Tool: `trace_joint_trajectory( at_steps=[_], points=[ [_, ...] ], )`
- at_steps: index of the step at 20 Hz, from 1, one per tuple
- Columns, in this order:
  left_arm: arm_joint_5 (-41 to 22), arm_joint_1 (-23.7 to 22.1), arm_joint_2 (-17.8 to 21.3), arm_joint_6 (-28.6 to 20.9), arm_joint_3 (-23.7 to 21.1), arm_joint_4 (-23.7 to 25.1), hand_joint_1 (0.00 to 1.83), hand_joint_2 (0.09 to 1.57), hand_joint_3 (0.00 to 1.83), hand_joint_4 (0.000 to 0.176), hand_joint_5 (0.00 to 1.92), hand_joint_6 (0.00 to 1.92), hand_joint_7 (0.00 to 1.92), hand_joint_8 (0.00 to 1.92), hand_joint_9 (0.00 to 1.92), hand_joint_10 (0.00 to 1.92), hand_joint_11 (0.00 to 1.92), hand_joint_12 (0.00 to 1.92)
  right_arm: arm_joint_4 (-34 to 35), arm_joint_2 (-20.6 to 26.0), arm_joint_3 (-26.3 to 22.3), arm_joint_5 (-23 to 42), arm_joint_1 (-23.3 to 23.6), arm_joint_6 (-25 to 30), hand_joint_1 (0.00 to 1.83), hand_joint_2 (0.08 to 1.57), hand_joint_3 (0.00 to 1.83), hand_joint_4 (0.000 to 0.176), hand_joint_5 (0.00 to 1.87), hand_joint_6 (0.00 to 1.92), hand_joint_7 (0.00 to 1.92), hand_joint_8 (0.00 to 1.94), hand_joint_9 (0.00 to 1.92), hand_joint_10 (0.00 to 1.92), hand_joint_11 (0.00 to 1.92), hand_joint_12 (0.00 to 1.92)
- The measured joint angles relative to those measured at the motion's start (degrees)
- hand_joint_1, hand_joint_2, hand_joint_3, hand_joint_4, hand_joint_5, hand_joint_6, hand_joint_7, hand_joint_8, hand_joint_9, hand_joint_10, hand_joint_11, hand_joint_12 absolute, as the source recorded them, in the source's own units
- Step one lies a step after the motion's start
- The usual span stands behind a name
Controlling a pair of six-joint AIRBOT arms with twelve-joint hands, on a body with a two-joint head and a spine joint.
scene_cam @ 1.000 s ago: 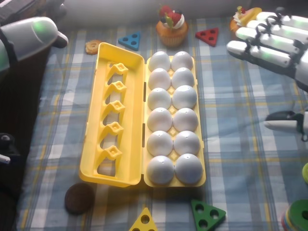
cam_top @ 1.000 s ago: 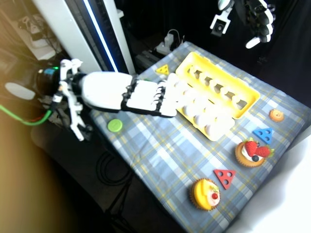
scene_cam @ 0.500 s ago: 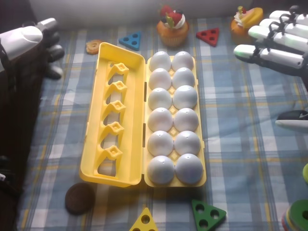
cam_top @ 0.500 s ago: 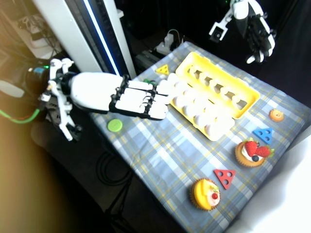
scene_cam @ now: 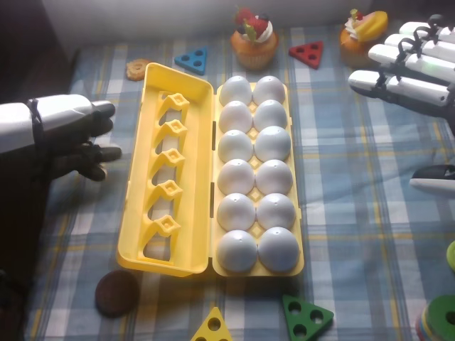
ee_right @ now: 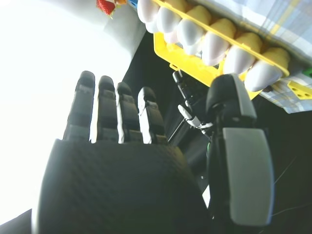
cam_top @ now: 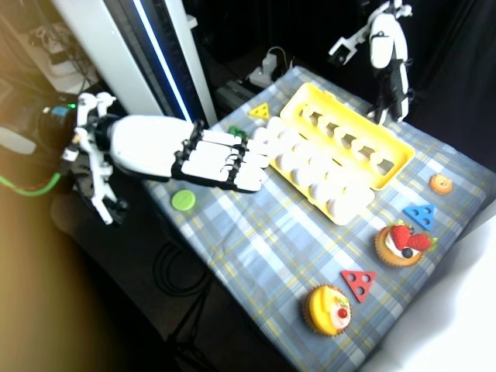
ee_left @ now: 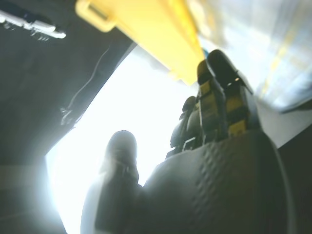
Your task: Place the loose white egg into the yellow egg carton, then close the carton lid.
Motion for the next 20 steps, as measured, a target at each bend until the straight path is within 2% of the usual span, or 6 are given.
trace_joint_trajectory(
  at_steps=[3, 6, 7, 11, 16, 20],
  points=[
    [0.00, 0.00, -0.61, -1.62, 0.00, 1.70, 0.00, 1.31, 0.01, 0.000, 0.00, 0.00, 0.00, 0.00, 0.33, 0.04, 0.00, 1.40, 0.02, -0.07, 0.00, -0.22, 0.00, 0.00, 0.56, 1.19, 0.00, 0.084, 0.00, 0.00, 0.00, 0.00, 0.00, 0.00, 0.00, 0.00],
    [0.31, 0.00, -1.33, -2.80, 0.24, 3.41, 0.00, 1.27, 0.00, 0.000, 0.00, 0.00, 0.00, 0.00, 0.36, 0.04, 0.11, 1.38, 0.04, -0.07, 0.00, -0.33, 0.00, -0.02, 0.53, 1.19, 0.00, 0.101, 0.00, 0.00, 0.00, 0.00, 0.00, 0.00, 0.00, 0.00],
    [0.42, 0.00, -1.88, -3.02, 0.48, 3.08, 0.00, 1.26, 0.00, 0.008, 0.00, 0.00, 0.00, 0.00, 0.37, 0.04, 0.14, 1.33, 0.04, -0.07, 0.00, -0.33, 0.00, -0.02, 0.55, 1.19, 0.00, 0.089, 0.00, 0.00, 0.00, 0.00, 0.00, 0.00, 0.00, 0.00],
    [0.02, 0.00, -3.23, -4.50, 1.18, 3.48, 0.00, 1.19, 0.00, 0.008, 0.00, 0.00, 0.00, 0.00, 0.44, 0.05, 0.21, 1.28, 0.13, -0.17, 0.00, -0.02, -0.68, 0.00, 0.54, 1.20, 0.01, 0.094, 0.00, 0.00, 0.00, 0.00, 0.00, 0.00, 0.00, 0.00],
    [-5.46, -0.04, -1.46, -2.64, -1.68, 2.10, 0.00, 1.21, 0.00, 0.008, 0.00, 0.00, 0.00, 0.00, 0.46, 0.03, 0.30, 1.17, 0.61, -0.17, 0.00, -0.35, -0.87, 0.00, 0.55, 1.20, 0.00, 0.097, 0.00, 0.00, 0.00, 0.00, 0.00, 0.00, 0.00, 0.00],
    [-11.32, -2.54, 0.28, -0.13, -3.54, 2.89, 0.00, 1.22, 0.01, 0.026, 0.00, 0.00, 0.00, 0.00, 0.48, 0.02, 0.39, 1.10, 0.68, -0.17, 0.00, -0.33, -0.87, 0.00, 0.62, 1.22, 0.01, 0.096, 0.00, 0.00, 0.00, 0.00, 0.00, 0.00, 0.00, 0.00]
  ],
)
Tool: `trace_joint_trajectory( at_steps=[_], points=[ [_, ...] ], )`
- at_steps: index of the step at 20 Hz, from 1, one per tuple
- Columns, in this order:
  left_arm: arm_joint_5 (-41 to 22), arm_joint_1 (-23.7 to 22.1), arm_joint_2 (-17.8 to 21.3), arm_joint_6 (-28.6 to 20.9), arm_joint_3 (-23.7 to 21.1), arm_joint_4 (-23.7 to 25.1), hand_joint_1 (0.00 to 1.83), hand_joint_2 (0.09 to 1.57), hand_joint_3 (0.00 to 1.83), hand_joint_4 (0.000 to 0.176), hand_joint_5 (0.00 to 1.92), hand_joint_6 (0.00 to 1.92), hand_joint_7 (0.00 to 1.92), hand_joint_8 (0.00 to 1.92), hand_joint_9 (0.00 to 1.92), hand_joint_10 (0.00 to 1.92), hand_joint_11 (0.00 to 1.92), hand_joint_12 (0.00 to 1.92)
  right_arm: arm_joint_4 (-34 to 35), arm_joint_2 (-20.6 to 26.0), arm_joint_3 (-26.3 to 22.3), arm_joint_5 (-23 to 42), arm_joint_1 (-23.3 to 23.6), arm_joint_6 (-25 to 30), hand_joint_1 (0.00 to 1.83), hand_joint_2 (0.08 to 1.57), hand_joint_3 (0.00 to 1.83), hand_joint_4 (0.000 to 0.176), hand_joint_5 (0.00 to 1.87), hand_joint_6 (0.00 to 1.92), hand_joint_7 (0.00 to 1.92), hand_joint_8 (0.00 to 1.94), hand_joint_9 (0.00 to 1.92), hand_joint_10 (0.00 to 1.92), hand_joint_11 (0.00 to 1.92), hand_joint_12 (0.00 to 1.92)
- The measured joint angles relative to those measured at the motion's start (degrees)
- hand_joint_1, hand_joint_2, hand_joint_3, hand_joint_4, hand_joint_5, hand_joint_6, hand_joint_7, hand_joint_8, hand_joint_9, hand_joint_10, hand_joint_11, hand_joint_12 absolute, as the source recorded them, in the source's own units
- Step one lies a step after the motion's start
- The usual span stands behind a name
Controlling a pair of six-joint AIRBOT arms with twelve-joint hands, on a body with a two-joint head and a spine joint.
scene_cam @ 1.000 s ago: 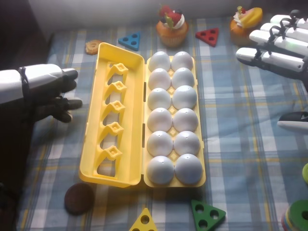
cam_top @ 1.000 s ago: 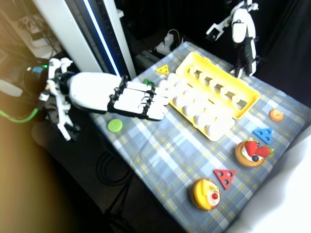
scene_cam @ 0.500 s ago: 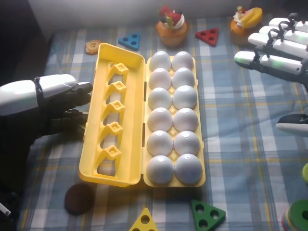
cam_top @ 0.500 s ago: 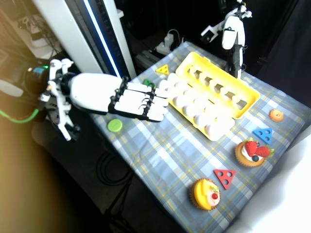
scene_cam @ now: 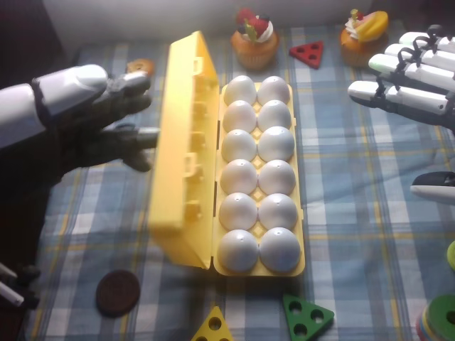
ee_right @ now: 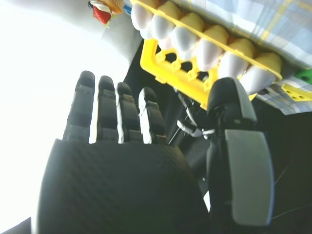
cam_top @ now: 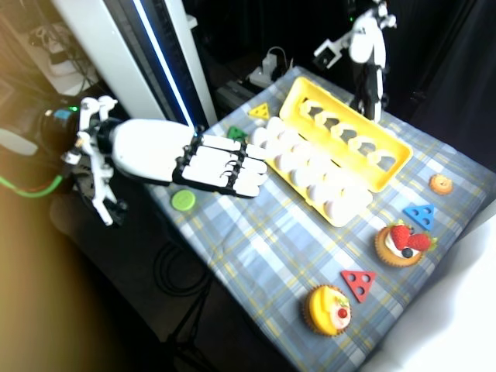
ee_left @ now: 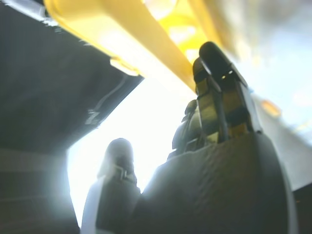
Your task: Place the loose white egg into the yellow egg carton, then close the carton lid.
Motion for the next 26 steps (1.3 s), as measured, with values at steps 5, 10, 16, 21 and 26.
trace_joint_trajectory(
  at_steps=[5, 10, 16, 21, 26],
  points=[
    [2.34, -10.56, -4.48, -1.95, 2.27, 11.37, 0.00, 1.22, 0.00, 0.020, 0.00, 0.00, 0.00, 0.00, 0.45, 0.01, 0.18, 1.48, 0.22, -0.02, 0.00, 0.20, -0.20, -0.02, 0.60, 1.21, 0.00, 0.090, 0.00, 0.00, 0.00, 0.00, 0.00, 0.00, 0.00, 0.00],
    [11.72, -18.49, -13.27, -12.94, 8.72, 27.23, 0.00, 1.28, 0.01, 0.002, 0.00, 0.00, 0.00, 0.00, 0.33, 0.00, 0.00, 1.54, 0.81, 0.31, -0.17, 1.07, -1.25, -0.02, 0.56, 1.21, 0.00, 0.080, 0.00, 0.00, 0.00, 0.00, 0.00, 0.00, 0.00, 0.00],
    [14.86, -22.40, -14.47, -19.15, 9.79, 37.48, 0.00, 1.33, 0.00, 0.017, 0.00, 0.00, 0.00, 0.00, 0.26, 0.10, 0.00, 1.68, 0.87, 0.28, -0.17, 1.27, -1.25, -0.02, 0.61, 1.20, 0.00, 0.093, 0.00, 0.00, 0.00, 0.00, 0.00, 0.00, 0.00, 0.00],
    [14.29, -22.45, -8.15, -12.09, 5.88, 32.46, 0.00, 1.31, 0.00, 0.043, 0.00, 0.00, 0.00, 0.00, 0.12, 0.57, 0.00, 1.80, 1.49, 0.57, -0.35, 1.88, -1.66, -0.02, 0.63, 1.21, 0.00, 0.103, 0.00, 0.00, 0.00, 0.00, 0.00, 0.00, 0.00, 0.00],
    [11.74, -22.45, -0.24, 0.83, -0.63, 25.22, 0.00, 1.34, 0.02, 0.042, 0.00, 0.00, 0.06, 0.00, 0.00, 0.56, 0.00, 1.53, 1.55, 2.93, -2.36, 5.01, -3.98, 0.00, 0.56, 1.21, 0.00, 0.103, 0.00, 0.00, 0.00, 0.00, 0.00, 0.00, 0.00, 0.00]
  ],
)
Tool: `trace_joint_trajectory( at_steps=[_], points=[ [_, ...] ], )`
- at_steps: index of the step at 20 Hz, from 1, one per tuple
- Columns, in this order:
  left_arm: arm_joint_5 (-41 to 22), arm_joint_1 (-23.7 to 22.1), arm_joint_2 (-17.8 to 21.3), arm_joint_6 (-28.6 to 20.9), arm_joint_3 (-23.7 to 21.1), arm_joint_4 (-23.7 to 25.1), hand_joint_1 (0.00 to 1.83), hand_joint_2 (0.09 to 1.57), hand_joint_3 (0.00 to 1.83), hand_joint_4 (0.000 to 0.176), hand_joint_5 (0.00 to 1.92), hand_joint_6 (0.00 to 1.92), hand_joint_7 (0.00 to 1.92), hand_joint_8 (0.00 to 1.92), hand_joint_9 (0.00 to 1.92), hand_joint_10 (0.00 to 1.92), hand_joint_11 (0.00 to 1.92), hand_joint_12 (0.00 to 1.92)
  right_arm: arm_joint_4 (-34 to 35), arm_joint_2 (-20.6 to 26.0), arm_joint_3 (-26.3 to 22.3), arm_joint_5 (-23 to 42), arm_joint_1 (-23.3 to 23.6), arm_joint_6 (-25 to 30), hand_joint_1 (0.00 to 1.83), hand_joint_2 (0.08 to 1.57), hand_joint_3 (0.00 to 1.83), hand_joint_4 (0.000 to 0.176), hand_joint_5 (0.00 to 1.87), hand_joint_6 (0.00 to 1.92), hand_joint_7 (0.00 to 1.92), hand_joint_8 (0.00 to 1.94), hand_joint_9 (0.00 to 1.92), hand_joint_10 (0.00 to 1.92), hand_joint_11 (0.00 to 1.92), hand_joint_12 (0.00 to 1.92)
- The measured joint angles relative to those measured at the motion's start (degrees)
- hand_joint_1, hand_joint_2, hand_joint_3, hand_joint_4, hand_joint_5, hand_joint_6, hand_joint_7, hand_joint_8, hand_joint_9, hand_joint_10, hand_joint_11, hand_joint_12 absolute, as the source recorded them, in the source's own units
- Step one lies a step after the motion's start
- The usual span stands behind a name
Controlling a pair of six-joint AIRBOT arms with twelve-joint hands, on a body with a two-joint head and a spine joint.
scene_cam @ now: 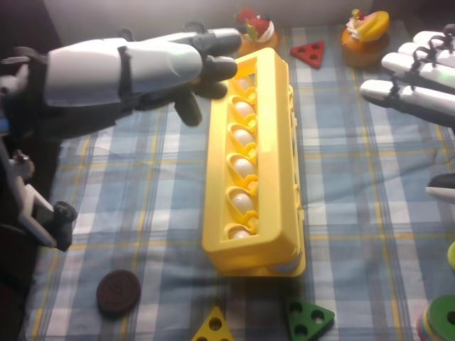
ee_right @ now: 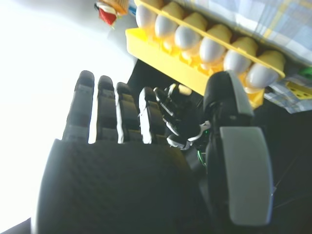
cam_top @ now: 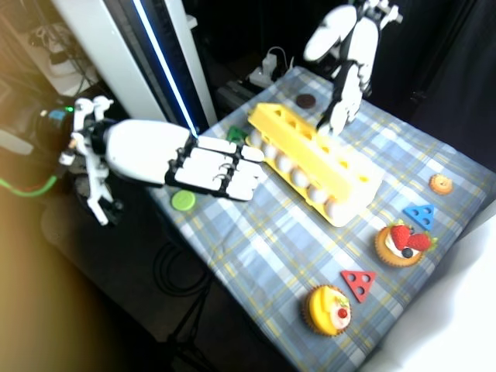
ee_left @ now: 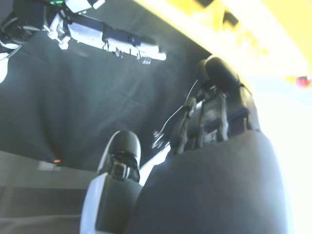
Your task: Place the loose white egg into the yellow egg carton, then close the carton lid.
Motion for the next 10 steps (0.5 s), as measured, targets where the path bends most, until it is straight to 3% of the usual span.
trace_joint_trajectory(
  at_steps=[1, 2, 3, 4, 5, 6, 7, 8, 9, 10],
  points=[
    [-0.76, 0.00, 1.05, 2.69, -1.01, -1.77, 0.03, 1.36, 0.01, 0.041, 0.00, 0.00, 0.02, 0.00, 0.00, 0.40, 0.00, 1.32, 0.17, 0.37, -0.09, 0.44, -0.26, -0.02, 0.55, 1.20, 0.00, 0.110, 0.00, 0.00, 0.00, 0.00, 0.00, 0.00, 0.00, 0.00],
    [-1.90, 0.52, 2.51, 6.75, -2.29, -5.05, 0.07, 1.38, 0.02, 0.047, 0.00, 0.00, 0.03, 0.01, 0.01, 0.38, 0.00, 1.27, 0.85, 0.94, -0.31, 1.75, -1.01, -0.02, 0.53, 1.19, 0.00, 0.121, 0.00, 0.00, 0.00, 0.00, 0.00, 0.00, 0.00, 0.00],
    [-2.93, 1.33, 3.98, 11.06, -3.43, -8.74, 0.20, 1.39, 0.01, 0.040, 0.00, 0.00, 0.06, 0.01, 0.00, 0.34, 0.00, 1.07, 1.27, 1.40, -0.59, 2.43, -1.16, -0.02, 0.54, 1.19, 0.00, 0.116, 0.00, 0.00, 0.00, 0.00, 0.00, 0.00, 0.00, 0.00],
    [-3.61, 2.25, 4.79, 13.70, -3.85, -10.95, 0.19, 1.38, 0.00, 0.000, 0.00, 0.00, 0.05, 0.00, 0.00, 0.20, 0.00, 1.03, 1.51, 1.64, -0.68, 3.21, -1.55, 0.00, 0.59, 1.20, 0.00, 0.101, 0.00, 0.00, 0.00, 0.00, 0.00, 0.00, 0.00, 0.00],
    [-4.72, 3.96, 5.66, 17.27, -4.33, -15.21, 0.22, 1.36, 0.00, 0.000, 0.01, 0.00, 0.04, 0.00, 0.05, 0.21, 0.00, 1.19, 1.51, 1.86, -0.72, 4.24, -1.57, -0.02, 0.62, 1.21, 0.00, 0.084, 0.00, 0.00, 0.00, 0.00, 0.00, 0.00, 0.00, 0.00],
    [-5.35, 5.22, 6.16, 19.45, -4.42, -17.79, 0.18, 1.36, 0.00, 0.000, 0.00, 0.00, 0.01, 0.00, 0.01, 0.18, 0.00, 1.22, 1.66, 1.84, -0.72, 5.01, -1.60, -0.02, 0.64, 1.21, 0.00, 0.088, 0.00, 0.00, 0.00, 0.00, 0.00, 0.00, 0.00, 0.00],
    [-6.58, 6.97, 6.91, 22.29, -5.14, -22.10, 0.17, 1.35, 0.00, 0.000, 0.00, 0.00, 0.00, 0.00, 0.00, 0.03, 0.00, 1.10, 1.75, 1.99, -1.03, 6.23, -1.62, -0.13, 0.63, 1.21, 0.00, 0.120, 0.00, 0.00, 0.00, 0.00, 0.00, 0.00, 0.00, 0.00],
    [-8.41, 8.63, 7.63, 25.40, -5.81, -25.20, 0.16, 1.33, 0.00, 0.000, 0.00, 0.00, 0.00, 0.00, 0.00, 0.01, 0.00, 0.91, 2.14, 2.23, -1.40, 7.91, -2.21, -1.01, 0.64, 1.20, 0.00, 0.116, 0.00, 0.00, 0.00, 0.00, 0.00, 0.00, 0.00, 0.00],
    [-10.34, 9.79, 8.04, 27.30, -6.49, -27.93, 0.32, 1.33, 0.00, 0.000, 0.00, 0.00, 0.00, 0.00, 0.00, 0.00, 0.00, 0.70, 2.43, 2.36, -1.57, 8.68, -2.23, -1.55, 0.67, 1.20, 0.00, 0.118, 0.00, 0.00, 0.00, 0.00, 0.00, 0.00, 0.00, 0.00],
    [-12.81, 11.17, 8.59, 30.01, -7.26, -30.80, 0.42, 1.32, 0.00, 0.000, 0.00, 0.00, 0.00, 0.00, 0.00, 0.00, 0.00, 0.14, 3.69, 2.51, -1.92, 9.77, -2.23, -3.06, 0.66, 1.19, 0.00, 0.129, 0.00, 0.00, 0.00, 0.00, 0.00, 0.00, 0.00, 0.00]
  ],
)
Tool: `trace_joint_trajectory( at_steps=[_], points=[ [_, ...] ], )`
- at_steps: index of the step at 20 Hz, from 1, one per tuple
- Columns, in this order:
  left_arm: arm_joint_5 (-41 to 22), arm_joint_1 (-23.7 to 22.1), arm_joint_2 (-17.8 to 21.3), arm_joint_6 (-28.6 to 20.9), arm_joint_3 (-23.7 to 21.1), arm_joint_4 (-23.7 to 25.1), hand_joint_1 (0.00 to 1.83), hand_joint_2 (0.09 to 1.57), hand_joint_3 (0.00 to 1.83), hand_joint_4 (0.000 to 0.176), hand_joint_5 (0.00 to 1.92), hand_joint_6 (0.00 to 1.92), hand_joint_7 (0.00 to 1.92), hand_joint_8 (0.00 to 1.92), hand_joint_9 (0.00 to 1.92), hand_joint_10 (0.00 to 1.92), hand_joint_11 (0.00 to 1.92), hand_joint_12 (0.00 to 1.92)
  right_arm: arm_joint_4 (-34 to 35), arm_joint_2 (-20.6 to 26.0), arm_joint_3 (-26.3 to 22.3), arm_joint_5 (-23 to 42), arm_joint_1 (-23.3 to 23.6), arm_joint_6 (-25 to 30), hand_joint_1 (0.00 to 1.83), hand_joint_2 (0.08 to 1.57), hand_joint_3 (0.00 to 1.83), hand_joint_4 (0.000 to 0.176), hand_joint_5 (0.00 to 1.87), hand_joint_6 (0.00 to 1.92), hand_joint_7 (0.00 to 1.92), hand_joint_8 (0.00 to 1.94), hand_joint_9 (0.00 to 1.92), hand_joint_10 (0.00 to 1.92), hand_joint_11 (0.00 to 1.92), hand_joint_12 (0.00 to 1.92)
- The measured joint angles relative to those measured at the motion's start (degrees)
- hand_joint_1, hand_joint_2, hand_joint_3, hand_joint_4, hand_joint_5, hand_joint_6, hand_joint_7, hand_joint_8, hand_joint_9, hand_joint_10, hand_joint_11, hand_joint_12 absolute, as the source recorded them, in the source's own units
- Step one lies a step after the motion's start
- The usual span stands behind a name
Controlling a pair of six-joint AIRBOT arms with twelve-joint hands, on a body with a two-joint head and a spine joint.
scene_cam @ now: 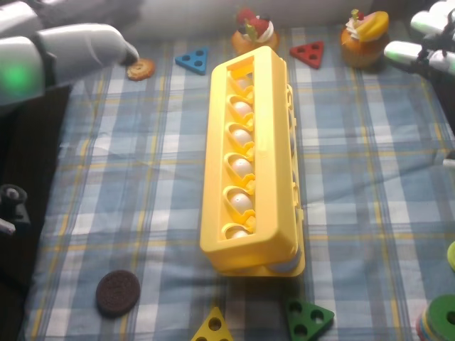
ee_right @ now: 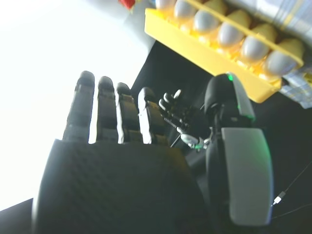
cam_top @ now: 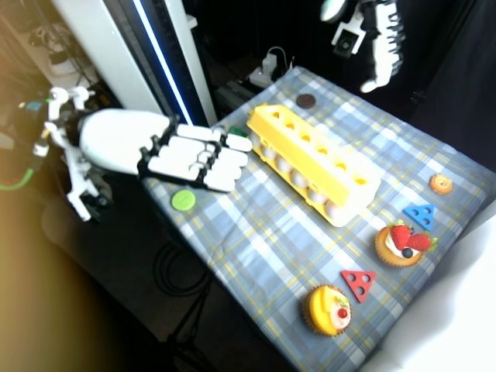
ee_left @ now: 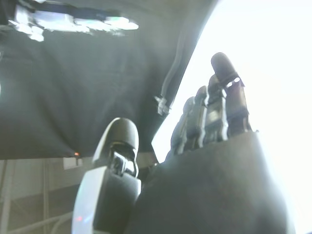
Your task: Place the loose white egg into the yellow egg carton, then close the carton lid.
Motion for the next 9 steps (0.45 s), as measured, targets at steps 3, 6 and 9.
trace_joint_trajectory(
  at_steps=[3, 6, 9],
  points=[
    [-10.23, 5.68, 0.59, 5.68, -1.57, -8.02, 0.50, 1.31, 0.00, 0.020, 0.00, 0.00, 0.00, 0.00, 0.00, 0.00, 0.00, 0.00, 3.13, 0.28, -0.28, 6.32, -1.84, -1.07, 0.67, 1.18, 0.00, 0.081, 0.00, 0.00, 0.00, 0.00, 0.00, 0.00, 0.00, 0.00],
    [-18.45, 10.43, 1.14, 7.28, -2.93, -14.49, 0.40, 1.36, 0.02, 0.049, 0.00, 0.00, 0.00, 0.00, 0.00, 0.00, 0.00, 0.00, 4.74, 1.16, -0.98, 12.35, -3.26, -1.07, 0.49, 1.18, 0.00, 0.056, 0.00, 0.00, 0.00, 0.00, 0.00, 0.00, 0.00, 0.00],
    [-29.79, 13.79, 1.70, 8.11, -3.72, -18.60, 0.34, 1.39, 0.02, 0.090, 0.00, 0.00, 0.00, 0.00, 0.00, 0.00, 0.00, 0.00, 4.96, 2.78, -1.99, 22.34, -6.62, -1.05, 0.40, 1.26, 0.00, 0.007, 0.00, 0.00, 0.00, 0.00, 0.07, 0.05, 0.00, 0.58]
  ],
)
